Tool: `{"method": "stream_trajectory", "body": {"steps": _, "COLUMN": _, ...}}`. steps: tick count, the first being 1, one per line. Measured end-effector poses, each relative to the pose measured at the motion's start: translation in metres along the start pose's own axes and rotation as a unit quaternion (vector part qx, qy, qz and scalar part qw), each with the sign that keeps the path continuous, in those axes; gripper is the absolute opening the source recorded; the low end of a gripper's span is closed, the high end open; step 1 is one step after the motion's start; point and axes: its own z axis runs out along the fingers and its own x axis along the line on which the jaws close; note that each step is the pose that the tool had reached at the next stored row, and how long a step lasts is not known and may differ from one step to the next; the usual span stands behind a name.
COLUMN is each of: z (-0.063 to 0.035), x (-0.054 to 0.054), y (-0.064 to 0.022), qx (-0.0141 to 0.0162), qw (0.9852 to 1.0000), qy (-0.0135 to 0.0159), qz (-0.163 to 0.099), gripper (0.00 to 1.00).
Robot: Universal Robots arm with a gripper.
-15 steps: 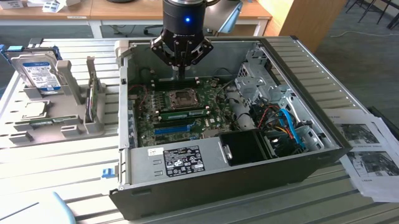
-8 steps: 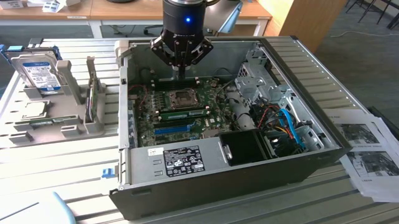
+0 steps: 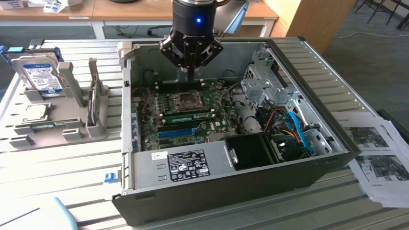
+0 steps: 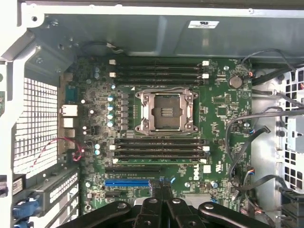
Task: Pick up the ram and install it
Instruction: 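Press down the ram until it locks into place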
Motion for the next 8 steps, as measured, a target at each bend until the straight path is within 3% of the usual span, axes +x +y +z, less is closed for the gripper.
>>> {"method": "stream_trajectory", "body": {"steps": 8, "z": 0.0001, "x": -0.0033, "y": 0.0007, "qx": 0.0, "qw": 1.0, "qy": 0.0, "qz": 0.0, "gripper": 0.09}}
